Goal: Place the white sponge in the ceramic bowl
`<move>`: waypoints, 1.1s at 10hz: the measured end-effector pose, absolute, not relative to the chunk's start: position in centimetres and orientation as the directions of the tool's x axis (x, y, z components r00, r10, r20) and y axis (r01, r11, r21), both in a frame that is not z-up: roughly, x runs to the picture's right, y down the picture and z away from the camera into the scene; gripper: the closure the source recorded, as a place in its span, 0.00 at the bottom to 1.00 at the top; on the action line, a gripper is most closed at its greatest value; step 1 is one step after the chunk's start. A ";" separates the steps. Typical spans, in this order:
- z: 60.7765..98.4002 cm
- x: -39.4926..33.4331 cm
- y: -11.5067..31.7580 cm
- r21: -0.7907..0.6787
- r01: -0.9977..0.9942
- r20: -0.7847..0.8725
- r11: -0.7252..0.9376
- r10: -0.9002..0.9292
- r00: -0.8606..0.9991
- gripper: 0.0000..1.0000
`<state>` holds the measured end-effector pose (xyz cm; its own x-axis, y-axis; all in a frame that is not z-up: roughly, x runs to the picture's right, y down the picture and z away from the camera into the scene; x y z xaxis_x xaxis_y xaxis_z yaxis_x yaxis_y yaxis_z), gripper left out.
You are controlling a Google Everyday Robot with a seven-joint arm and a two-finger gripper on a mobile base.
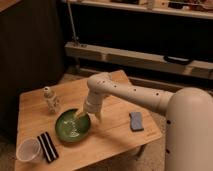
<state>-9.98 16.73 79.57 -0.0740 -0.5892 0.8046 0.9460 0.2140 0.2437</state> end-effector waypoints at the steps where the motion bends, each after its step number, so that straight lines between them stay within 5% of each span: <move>1: 79.6 -10.0 16.7 0.244 0.946 0.804 0.214 -0.589 -0.074 0.20; 11: 79.2 -9.6 16.3 0.232 0.952 0.792 0.199 -0.607 -0.067 0.20</move>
